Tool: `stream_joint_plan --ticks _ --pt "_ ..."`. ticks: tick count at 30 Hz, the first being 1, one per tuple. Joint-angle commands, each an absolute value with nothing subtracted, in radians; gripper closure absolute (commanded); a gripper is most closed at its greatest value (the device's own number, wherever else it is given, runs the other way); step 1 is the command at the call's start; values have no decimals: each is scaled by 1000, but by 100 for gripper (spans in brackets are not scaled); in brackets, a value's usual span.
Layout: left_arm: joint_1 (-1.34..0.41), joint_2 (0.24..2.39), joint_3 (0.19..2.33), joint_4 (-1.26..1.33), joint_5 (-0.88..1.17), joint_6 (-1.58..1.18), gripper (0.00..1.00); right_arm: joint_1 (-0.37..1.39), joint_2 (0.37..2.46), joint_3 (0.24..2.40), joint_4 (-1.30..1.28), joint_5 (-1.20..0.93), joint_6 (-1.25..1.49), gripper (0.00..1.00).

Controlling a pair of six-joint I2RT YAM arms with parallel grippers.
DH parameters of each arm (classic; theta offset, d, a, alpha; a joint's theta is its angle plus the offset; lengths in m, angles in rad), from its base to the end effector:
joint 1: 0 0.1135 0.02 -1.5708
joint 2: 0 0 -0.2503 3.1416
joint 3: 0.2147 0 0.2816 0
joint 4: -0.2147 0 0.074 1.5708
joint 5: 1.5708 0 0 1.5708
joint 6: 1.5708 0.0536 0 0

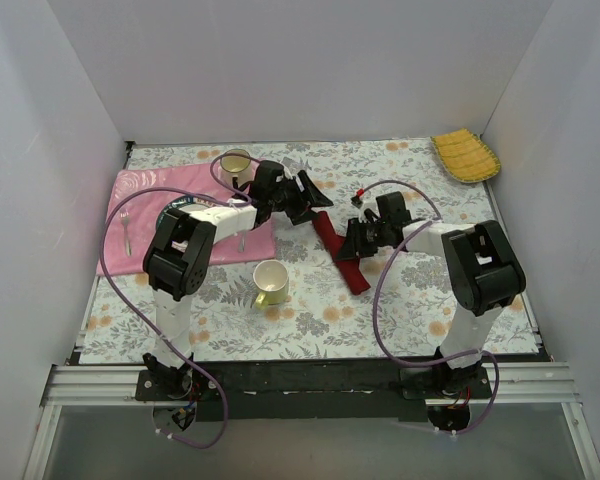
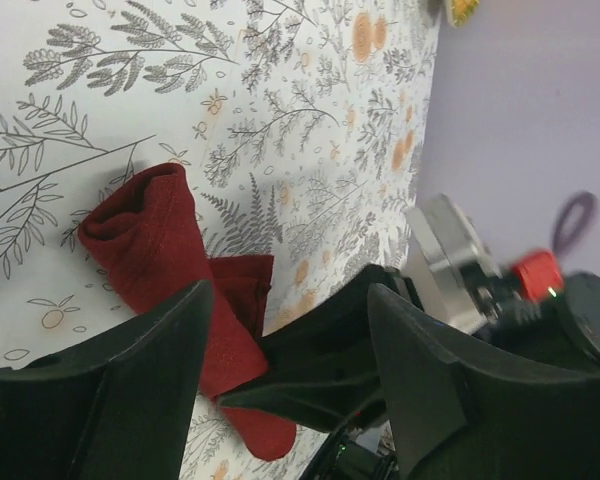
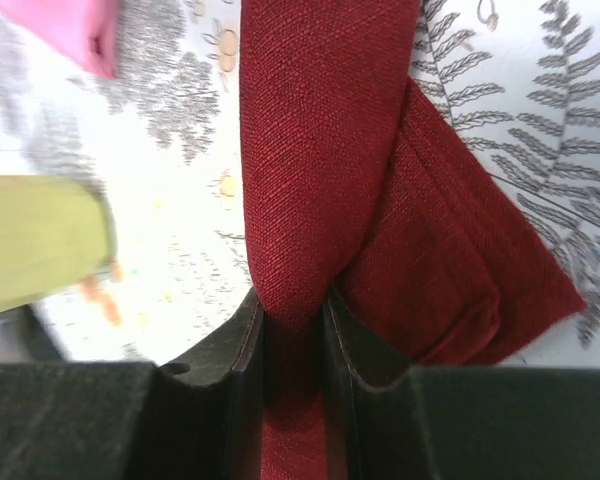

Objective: Fold the napkin, place the utensils inside, and roll it up
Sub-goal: Roll the napkin with the utensil

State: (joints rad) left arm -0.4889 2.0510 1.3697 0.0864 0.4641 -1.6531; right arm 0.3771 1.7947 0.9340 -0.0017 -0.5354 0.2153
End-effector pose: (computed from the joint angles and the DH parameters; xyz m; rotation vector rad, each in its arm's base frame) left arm 0.4197 -0.2504 0.1405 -1.1718 2.3812 -1.5249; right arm 0.3419 0.1648 0.0968 -0.4485 2.4376 0.9131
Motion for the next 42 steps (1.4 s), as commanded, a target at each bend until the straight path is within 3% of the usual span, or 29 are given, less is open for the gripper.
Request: stream_joint_plan --ticks 1,7,15,19,25,34,42 --pt "-495 2016 1358 139 534 -1684 38 328 1928 862 98 -891 402 90" --pt "-535 2071 1345 201 563 -1703 38 296 1947 827 184 -923 465 87" --pt "-551 2123 1240 278 552 -1726 39 284 1957 885 25 -831 327 82" --pt "-549 2143 1218 285 531 -1700 39 284 1944 916 -55 -798 272 72" --pt "-548 2166 1221 281 522 -1695 39 328 1806 1003 -319 -531 106 49" --pt "-538 2157 1247 241 517 -1720 39 612 1635 1127 -496 84 44 27" --pt "-529 2169 1292 175 548 -1773 39 798 1752 1177 -485 383 48 23"
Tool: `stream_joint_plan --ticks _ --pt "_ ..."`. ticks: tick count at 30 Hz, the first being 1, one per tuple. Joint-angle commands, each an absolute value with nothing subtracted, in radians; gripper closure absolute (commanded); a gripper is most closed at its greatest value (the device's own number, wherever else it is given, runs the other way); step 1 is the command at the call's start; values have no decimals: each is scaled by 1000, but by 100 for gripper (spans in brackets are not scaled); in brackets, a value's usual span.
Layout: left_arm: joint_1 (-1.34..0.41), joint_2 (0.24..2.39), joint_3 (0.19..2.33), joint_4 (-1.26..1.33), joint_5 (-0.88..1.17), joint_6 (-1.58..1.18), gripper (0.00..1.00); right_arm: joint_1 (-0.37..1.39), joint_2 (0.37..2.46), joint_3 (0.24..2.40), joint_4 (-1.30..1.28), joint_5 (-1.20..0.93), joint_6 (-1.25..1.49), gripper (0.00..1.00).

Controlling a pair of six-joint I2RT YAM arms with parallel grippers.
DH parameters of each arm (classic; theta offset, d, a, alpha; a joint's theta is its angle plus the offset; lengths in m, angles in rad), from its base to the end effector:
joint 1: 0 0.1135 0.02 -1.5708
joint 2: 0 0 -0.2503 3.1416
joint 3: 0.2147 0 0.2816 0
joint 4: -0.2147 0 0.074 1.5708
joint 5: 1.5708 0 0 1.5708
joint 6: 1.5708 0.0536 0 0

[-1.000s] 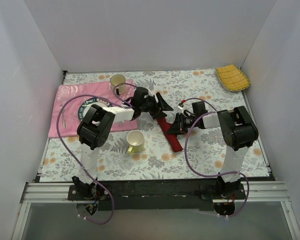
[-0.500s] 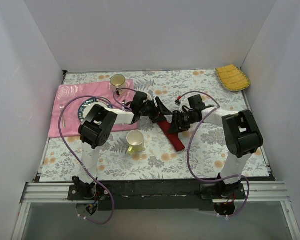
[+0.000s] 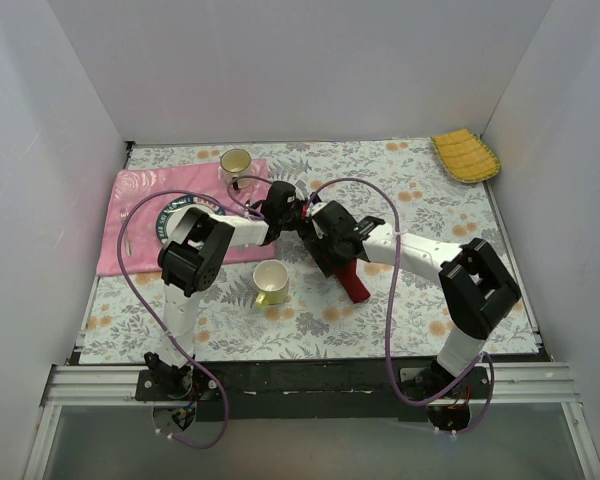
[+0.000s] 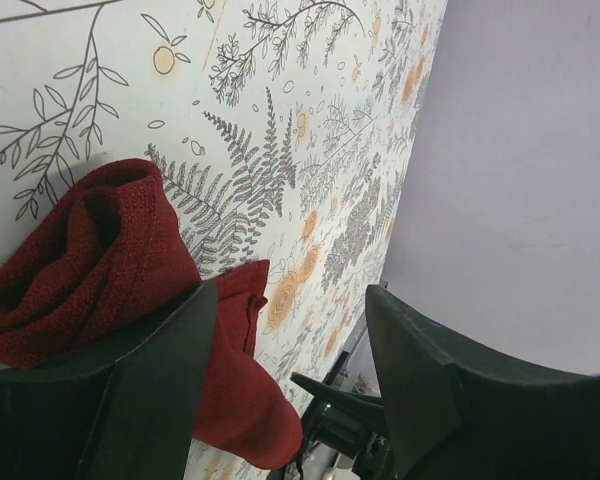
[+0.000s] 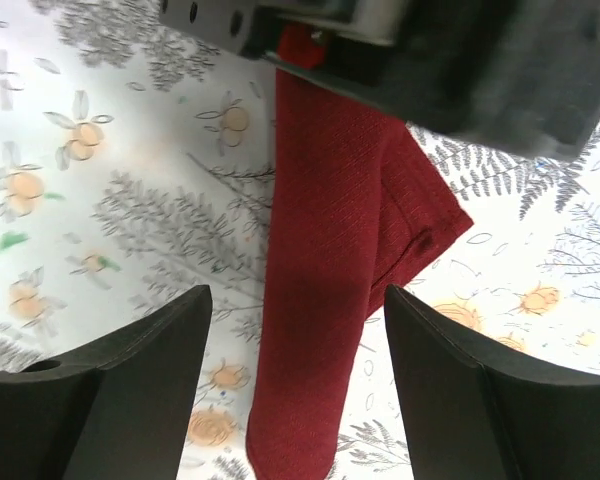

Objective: Fold the napkin, place the utensils inside, and roll it up
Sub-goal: Roll the napkin with the utensil

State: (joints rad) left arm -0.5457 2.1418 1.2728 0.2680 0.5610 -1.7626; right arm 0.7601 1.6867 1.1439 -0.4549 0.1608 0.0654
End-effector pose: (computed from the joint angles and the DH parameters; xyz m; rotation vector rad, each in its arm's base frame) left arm 0.3931 -0.2720 0.0852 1.1626 -2.3595 1.5561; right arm 0.2845 0.2586 0.1647 -0.8117 2.4203 0.1133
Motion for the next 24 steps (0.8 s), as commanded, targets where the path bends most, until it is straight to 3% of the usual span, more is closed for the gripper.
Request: stream_joint_plan --ticks 1,5,9,12,17,24 --pt "-529 2169 1292 169 549 -1776 38 807 1762 1175 -480 403 46 23" --pt "-528 2168 1298 158 554 -1782 38 839 1805 1146 -427 417 54 24" --pt "-525 2158 1307 146 563 -1769 38 841 1835 1100 -399 423 84 32" --pt "-525 2146 1333 103 551 -1729 37 830 1829 1077 -365 393 100 47" --pt "-514 2108 1408 19 508 -1666 36 784 1801 1031 -308 249 130 69" --pt "-459 2037 1531 -92 451 -1589 35 643 1749 971 -212 -98 169 79"
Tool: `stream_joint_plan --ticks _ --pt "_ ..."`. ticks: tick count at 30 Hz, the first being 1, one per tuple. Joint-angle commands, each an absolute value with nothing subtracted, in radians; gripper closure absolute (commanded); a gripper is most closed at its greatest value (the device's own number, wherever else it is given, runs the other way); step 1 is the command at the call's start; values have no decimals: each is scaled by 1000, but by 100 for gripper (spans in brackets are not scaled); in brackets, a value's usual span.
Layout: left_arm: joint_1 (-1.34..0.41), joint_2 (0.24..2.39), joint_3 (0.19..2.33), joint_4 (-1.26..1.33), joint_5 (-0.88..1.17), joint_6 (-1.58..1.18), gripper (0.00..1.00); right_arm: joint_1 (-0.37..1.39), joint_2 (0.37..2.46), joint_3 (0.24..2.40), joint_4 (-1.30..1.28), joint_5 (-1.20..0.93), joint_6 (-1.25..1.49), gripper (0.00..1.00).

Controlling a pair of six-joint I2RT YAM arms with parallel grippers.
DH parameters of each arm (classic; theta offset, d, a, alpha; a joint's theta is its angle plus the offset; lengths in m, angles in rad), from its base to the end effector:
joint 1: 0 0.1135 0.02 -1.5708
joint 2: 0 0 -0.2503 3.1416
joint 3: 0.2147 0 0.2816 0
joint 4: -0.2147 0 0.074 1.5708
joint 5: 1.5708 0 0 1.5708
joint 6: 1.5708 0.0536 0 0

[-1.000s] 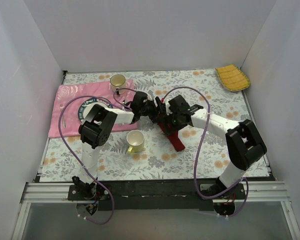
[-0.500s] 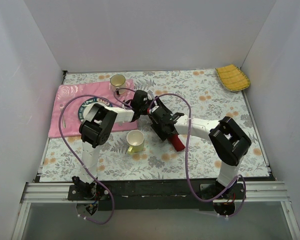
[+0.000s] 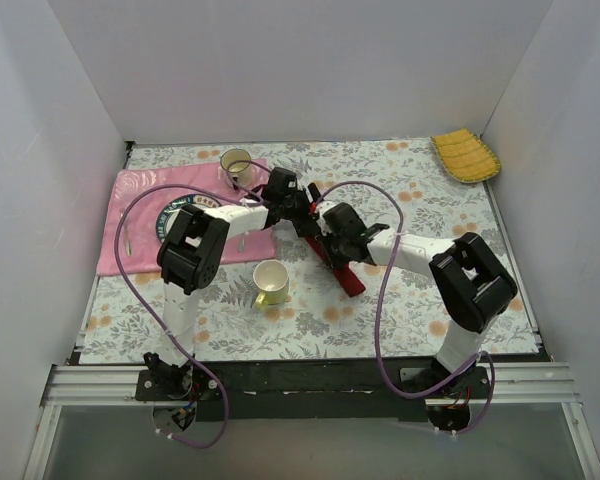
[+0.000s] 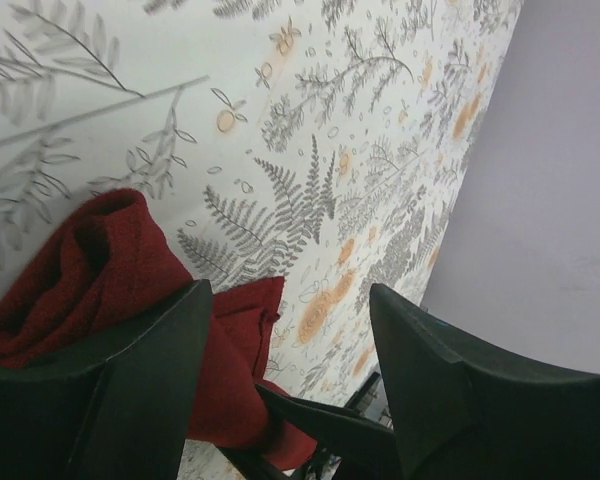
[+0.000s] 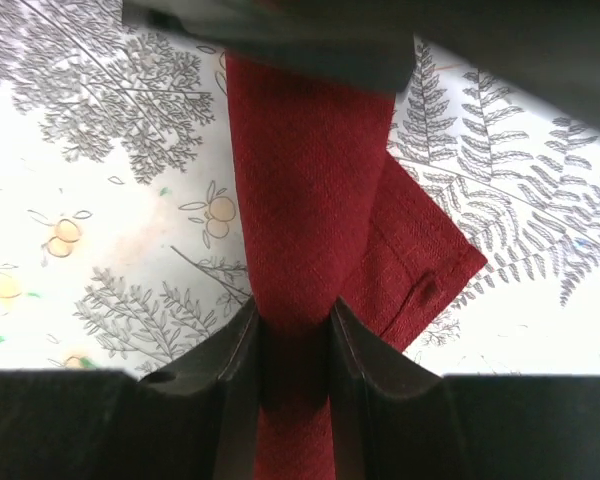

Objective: Fold the napkin, place the utensils inside, and roll it up
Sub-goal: Roll the napkin with the utensil

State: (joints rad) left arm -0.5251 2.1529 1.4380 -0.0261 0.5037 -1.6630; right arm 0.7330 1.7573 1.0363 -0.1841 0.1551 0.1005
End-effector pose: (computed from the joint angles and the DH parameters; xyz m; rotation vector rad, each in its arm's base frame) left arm 0.4144 -0.2700 0.1059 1.2161 -2.4788 1.3976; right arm 0.2962 0.2555 0.1230 -0.7044 2.3658 0.1700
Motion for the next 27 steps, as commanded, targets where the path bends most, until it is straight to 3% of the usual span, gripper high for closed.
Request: stream_joint_plan --ticks 1,7,14,27 --pt "-457 2031 1540 -107 446 -1583 35 608 1746 969 -203 -192 173 80" --pt "-453 2000 1551 -120 471 -1572 35 485 1804 962 -121 -519 236 87" --pt "-459 1991 1431 -31 518 -1614 35 399 1896 920 -9 -750 325 88" --pt "-534 2101 1321 161 561 -1713 36 319 1954 876 60 -845 354 84"
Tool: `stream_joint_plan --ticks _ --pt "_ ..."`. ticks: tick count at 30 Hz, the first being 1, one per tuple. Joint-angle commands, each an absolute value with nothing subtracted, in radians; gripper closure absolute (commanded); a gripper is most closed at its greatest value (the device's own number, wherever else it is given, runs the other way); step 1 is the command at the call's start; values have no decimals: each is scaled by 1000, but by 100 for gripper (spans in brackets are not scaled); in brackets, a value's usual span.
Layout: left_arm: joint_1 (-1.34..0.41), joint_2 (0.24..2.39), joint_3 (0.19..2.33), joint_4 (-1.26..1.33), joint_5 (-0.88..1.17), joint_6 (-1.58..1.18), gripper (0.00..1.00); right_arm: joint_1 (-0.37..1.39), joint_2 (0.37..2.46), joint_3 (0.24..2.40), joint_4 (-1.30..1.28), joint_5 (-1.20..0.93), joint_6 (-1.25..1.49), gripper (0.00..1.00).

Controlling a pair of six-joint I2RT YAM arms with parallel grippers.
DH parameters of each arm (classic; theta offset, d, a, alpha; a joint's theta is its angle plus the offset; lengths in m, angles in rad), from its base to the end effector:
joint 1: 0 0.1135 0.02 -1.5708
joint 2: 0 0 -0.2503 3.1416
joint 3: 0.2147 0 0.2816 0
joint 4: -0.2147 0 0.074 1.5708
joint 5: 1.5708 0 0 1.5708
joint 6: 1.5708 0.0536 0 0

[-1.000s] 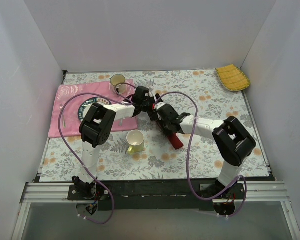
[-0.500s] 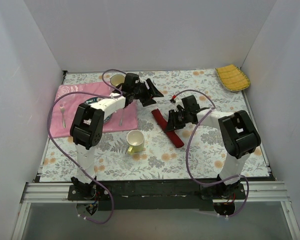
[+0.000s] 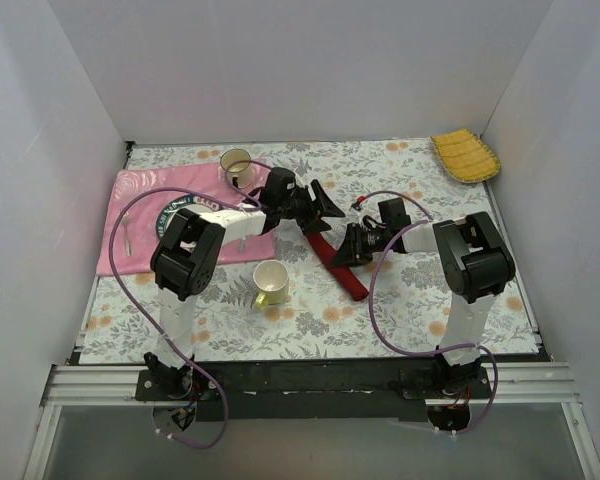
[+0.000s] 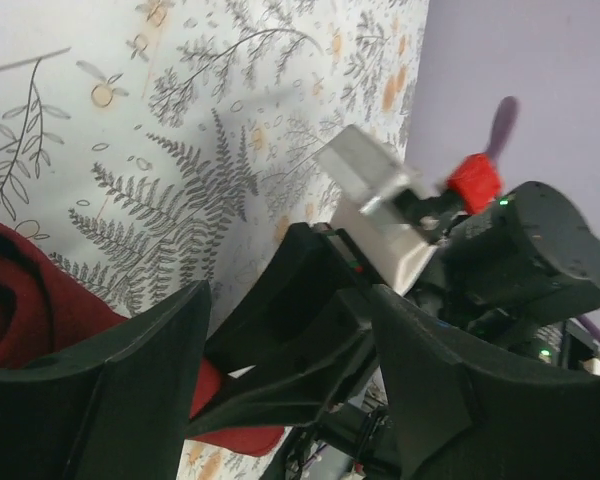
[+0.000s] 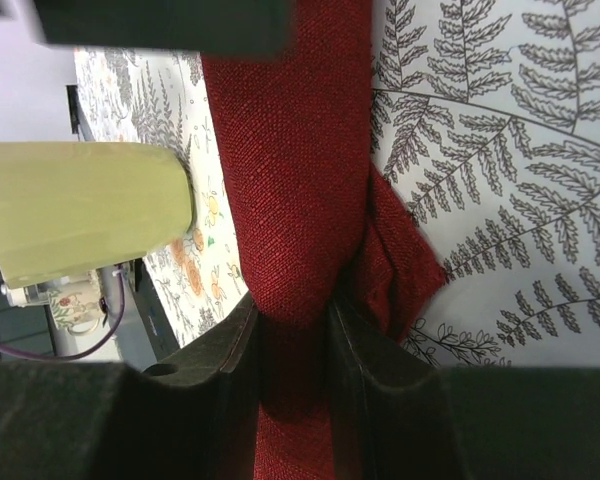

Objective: Fold the napkin, place the utensils inside, and roll it up
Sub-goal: Roll the napkin with the utensil

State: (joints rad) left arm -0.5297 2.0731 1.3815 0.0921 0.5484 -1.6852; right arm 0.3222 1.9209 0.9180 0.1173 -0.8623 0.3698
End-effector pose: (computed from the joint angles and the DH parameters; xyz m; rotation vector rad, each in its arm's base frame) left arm 0.4083 -0.2715 0.1361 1.1185 -2.4366 1.5856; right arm 0.3412 0.1568 0.0646 -0.3440 2.4623 1.3585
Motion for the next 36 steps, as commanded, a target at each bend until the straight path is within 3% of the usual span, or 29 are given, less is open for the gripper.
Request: stream_joint_plan --ticks 1,7,14,23,29,36 --pt "-535 2103 1306 173 555 -1712 36 319 1948 876 60 -845 354 84" --pt "-526 2143 1236 253 538 -1690 36 316 1896 890 2 -798 315 79" --pt "-512 2160 1232 262 538 -1684 36 374 1741 985 -299 -499 146 52" --pt "-511 2161 1264 221 549 -1689 36 607 1592 1091 -445 39 51 29" --pt "-505 2175 1285 193 587 -1738 36 785 1667 1123 -427 331 26 20" --pt "-491 2175 1318 149 618 -1787 36 873 1778 1120 -374 521 20 24"
